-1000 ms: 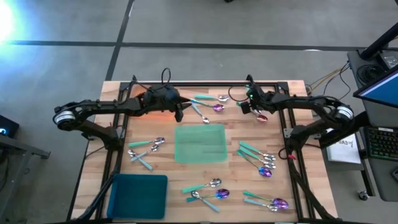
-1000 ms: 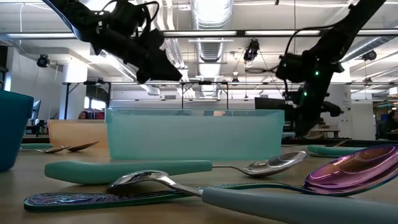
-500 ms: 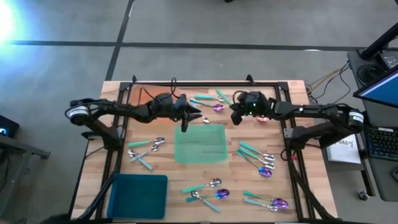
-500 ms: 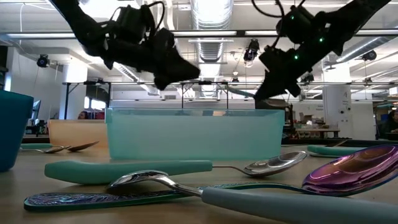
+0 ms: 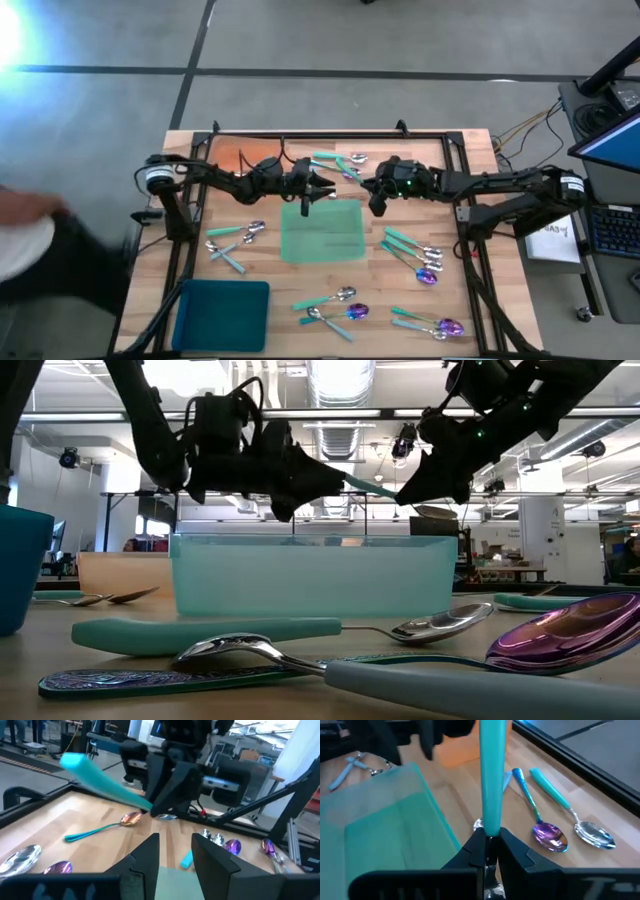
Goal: Sort silverware by color (type)
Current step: Put the green spoon into the green bin, then put the iridescent spoon into the blue bin
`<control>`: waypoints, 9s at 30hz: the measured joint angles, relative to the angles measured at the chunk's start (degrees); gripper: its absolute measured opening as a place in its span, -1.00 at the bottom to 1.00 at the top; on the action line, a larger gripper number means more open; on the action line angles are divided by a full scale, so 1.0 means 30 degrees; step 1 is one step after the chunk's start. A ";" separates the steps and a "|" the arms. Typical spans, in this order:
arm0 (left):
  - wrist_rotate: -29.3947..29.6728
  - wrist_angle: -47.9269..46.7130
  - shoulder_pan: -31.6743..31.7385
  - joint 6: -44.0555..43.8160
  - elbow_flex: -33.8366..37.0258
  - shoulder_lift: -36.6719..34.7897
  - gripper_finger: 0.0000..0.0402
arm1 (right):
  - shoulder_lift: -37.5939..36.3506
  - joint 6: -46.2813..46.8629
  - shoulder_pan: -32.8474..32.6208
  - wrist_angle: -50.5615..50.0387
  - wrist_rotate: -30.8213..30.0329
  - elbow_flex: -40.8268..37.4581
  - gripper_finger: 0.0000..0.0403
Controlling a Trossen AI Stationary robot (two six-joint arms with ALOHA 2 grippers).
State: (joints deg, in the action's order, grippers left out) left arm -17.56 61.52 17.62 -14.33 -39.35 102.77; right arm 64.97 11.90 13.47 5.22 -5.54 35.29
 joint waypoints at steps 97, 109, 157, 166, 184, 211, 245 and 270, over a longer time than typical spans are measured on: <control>-0.3492 -0.3220 -0.2220 -0.2066 0.0051 -0.1217 -0.68 | -0.2468 0.0011 -0.0686 -0.9293 -0.6341 0.0962 -0.22; -0.2376 -0.8216 -0.2198 -0.1061 0.0051 -0.2155 -0.68 | 0.0078 0.1126 0.2784 -1.1703 -0.5951 0.0954 -0.36; 0.0189 -1.7900 -0.2184 -0.1625 -0.0395 -0.5716 0.41 | 0.5757 -0.1720 0.8274 -1.1214 -0.2178 0.1005 -0.52; 0.0193 -1.6600 -0.2184 -0.3760 -0.0423 -0.4580 0.41 | 0.5720 -0.1675 0.8862 -1.1119 -0.0809 0.0984 -0.94; 0.0813 -0.5254 -0.2242 -0.0511 -0.0423 -0.3013 0.41 | 0.0466 -0.1930 0.6769 -0.6377 0.2566 0.1472 -0.95; 0.4320 0.0451 -0.2271 0.2834 -0.0423 -0.3035 0.33 | 0.0256 -0.4257 -0.1083 0.2219 0.2871 0.1472 -0.96; 0.3876 0.1311 -0.1958 0.2907 -0.0415 -0.3035 -1.00 | 0.0242 -0.5892 -0.1155 0.2468 0.2929 0.1508 -0.97; 0.3009 0.0415 -0.1952 0.2106 -0.1341 -0.3020 -0.49 | 0.0242 -0.5479 -0.1163 0.2364 0.2853 0.1501 -0.96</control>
State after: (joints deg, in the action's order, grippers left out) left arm -8.54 62.76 11.77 -8.01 -43.38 93.71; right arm 65.69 -4.54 9.98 12.31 3.02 39.79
